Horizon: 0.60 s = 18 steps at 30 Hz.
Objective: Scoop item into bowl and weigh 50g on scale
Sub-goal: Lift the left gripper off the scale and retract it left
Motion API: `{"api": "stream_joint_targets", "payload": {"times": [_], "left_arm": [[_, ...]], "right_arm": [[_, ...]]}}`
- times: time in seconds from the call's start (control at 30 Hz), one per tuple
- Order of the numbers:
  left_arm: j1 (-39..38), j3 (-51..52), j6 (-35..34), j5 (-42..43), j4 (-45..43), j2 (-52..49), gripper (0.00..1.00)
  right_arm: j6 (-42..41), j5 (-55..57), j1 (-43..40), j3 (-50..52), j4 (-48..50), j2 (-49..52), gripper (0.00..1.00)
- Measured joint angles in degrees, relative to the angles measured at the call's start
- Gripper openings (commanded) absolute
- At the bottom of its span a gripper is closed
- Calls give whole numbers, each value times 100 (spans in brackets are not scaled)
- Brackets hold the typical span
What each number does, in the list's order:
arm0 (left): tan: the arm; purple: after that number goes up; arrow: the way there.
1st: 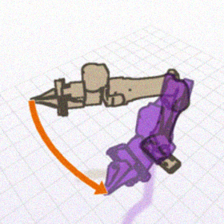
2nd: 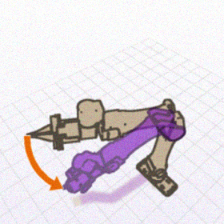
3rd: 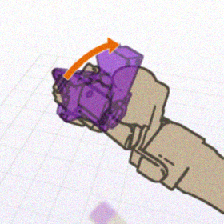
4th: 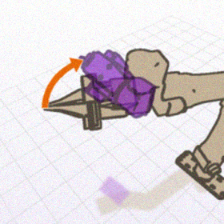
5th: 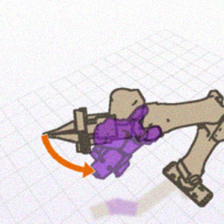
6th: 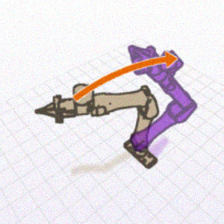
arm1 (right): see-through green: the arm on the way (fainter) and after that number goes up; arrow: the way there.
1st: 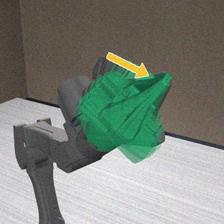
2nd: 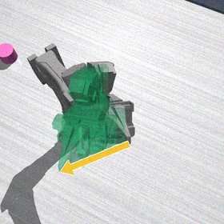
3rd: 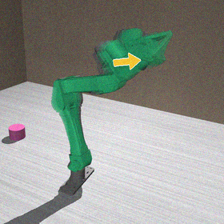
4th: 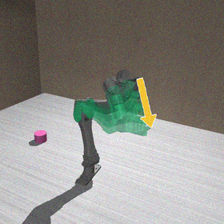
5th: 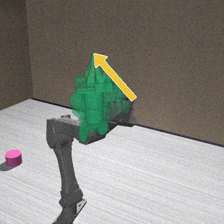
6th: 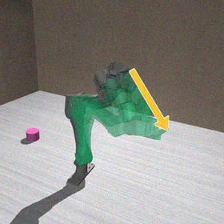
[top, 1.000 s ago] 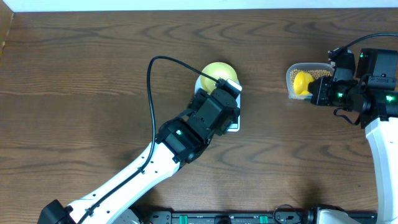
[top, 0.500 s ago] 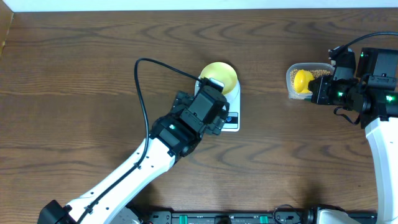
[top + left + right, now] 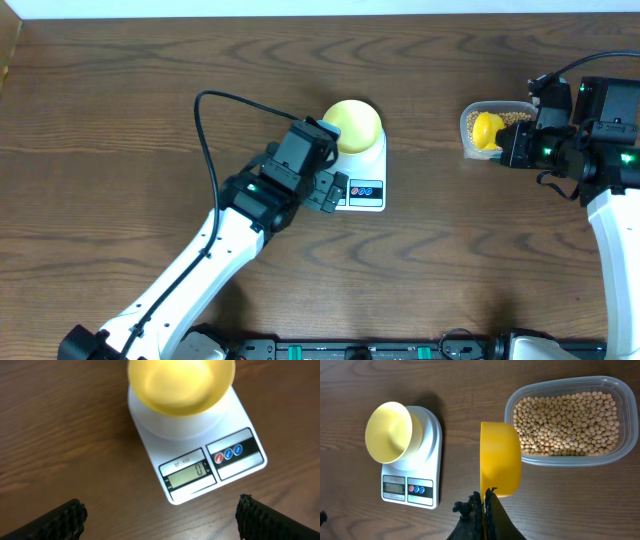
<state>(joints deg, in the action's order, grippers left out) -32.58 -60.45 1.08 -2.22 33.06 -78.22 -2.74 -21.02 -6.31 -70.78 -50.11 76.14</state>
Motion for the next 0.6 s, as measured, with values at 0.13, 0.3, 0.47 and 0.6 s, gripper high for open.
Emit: {"api": "stream_joint_targets", "payload": {"times": [0.13,0.3,0.47,0.6], "left_arm": [[101,2,417,527,24,0,98],[160,2,820,863,46,0,98],[337,2,1021,973,57,0,98],[562,2,1102,981,57,0,98]], "right_arm": [[0,0,0,0,2,0,1],[0,0,0,2,0,0,1],[0,0,0,0,-4,0,1],[0,0,0,0,-4,0,1]]}}
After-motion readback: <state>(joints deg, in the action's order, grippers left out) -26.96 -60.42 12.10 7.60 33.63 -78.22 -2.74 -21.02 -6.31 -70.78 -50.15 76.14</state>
